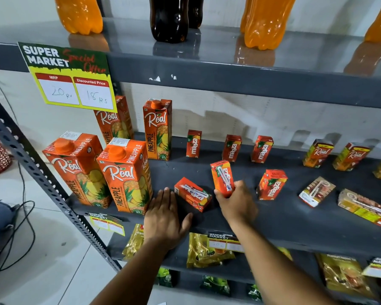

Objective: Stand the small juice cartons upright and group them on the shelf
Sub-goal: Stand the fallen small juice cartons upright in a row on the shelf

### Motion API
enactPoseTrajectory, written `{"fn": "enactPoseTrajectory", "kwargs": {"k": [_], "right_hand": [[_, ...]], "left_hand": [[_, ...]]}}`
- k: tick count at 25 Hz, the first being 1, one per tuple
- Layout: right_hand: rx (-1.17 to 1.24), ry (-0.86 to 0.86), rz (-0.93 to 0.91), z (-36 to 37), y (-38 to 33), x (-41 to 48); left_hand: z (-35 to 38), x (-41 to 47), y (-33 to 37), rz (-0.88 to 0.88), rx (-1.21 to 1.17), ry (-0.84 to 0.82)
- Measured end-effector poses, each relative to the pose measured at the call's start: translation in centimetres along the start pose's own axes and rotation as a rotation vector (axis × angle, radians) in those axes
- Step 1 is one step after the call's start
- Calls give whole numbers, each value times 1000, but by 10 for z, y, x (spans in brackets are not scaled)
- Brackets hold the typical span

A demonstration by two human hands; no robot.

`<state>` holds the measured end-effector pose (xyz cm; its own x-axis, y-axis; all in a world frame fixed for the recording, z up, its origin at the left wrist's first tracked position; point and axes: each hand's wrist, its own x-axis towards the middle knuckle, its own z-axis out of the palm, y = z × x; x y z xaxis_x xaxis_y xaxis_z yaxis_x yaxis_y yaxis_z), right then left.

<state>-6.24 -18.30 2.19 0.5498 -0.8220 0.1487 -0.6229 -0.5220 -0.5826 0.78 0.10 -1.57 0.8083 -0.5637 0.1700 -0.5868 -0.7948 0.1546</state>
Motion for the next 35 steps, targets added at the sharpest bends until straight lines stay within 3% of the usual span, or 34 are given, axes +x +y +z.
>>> {"fn": "enactPoseTrajectory", "kwargs": {"k": [5, 11, 13, 16, 18, 23, 27, 30, 33, 35], "right_hand": [[-57, 143, 109, 14, -1, -1], [-100, 70, 181, 11, -3, 1], [8, 69, 181, 7, 1, -7], [395, 172, 51, -18, 5, -18], [419, 179, -49, -45, -5, -6], [-300, -264, -194, -78, -54, 39], [-588, -494, -456, -90, -60, 67], [-740, -576, -826, -102, -51, 86], [-930, -532, -1190, -106, -44, 97], [-976, -484, -1297, -107, -41, 101]], "left_hand": [[2, 1, 0, -8, 13, 2], [1, 0, 0, -3, 8, 2], [1, 0, 1, -5, 6, 2], [1, 0, 0, -2, -1, 8], [1, 1, 0, -4, 2, 6], [0, -1, 1, -5, 18, 0], [-2, 0, 2, -13, 10, -7], [-2, -1, 1, -8, 6, -5], [-1, -1, 1, -8, -3, -6], [-1, -1, 1, -9, 1, 1]]}}
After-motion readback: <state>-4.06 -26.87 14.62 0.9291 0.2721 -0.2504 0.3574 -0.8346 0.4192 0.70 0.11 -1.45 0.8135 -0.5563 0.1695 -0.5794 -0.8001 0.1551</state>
